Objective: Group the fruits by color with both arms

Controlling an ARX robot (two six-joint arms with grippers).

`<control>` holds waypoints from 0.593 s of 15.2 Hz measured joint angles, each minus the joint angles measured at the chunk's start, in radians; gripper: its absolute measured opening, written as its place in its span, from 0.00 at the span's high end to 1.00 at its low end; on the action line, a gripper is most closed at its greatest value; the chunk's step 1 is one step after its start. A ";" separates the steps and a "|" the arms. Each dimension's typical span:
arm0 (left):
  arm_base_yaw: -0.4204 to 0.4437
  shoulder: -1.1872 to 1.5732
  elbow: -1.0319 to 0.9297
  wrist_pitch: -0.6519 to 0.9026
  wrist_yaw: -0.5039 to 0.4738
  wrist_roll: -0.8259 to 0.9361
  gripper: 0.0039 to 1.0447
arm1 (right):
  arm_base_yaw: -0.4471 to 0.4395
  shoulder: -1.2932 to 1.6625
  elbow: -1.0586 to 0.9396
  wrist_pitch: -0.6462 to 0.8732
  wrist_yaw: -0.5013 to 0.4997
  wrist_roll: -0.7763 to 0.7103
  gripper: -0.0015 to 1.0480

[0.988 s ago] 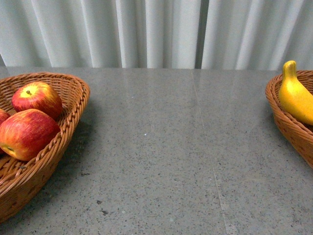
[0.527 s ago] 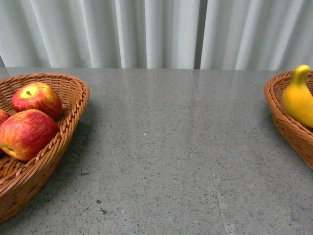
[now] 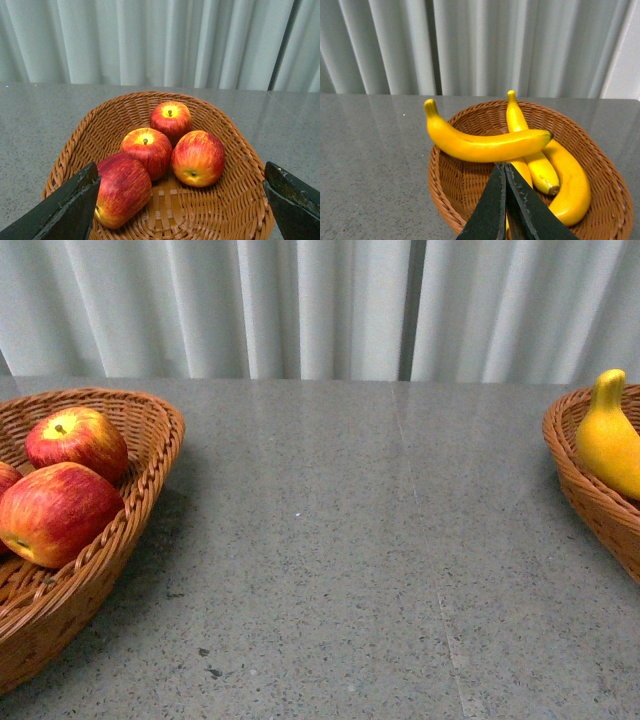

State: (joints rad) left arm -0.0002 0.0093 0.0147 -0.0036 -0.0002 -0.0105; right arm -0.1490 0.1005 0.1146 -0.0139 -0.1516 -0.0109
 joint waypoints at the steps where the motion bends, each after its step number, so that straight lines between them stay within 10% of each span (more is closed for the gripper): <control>1: 0.000 0.000 0.000 0.000 -0.002 0.000 0.06 | 0.100 -0.018 -0.014 -0.002 0.111 0.003 0.98; 9: 0.000 0.000 0.000 0.000 0.000 0.000 0.06 | 0.149 -0.058 -0.069 0.007 0.152 0.003 0.98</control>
State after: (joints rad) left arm -0.0002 0.0093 0.0147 -0.0036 -0.0002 -0.0105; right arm -0.0002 0.0425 0.0460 -0.0071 0.0002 -0.0078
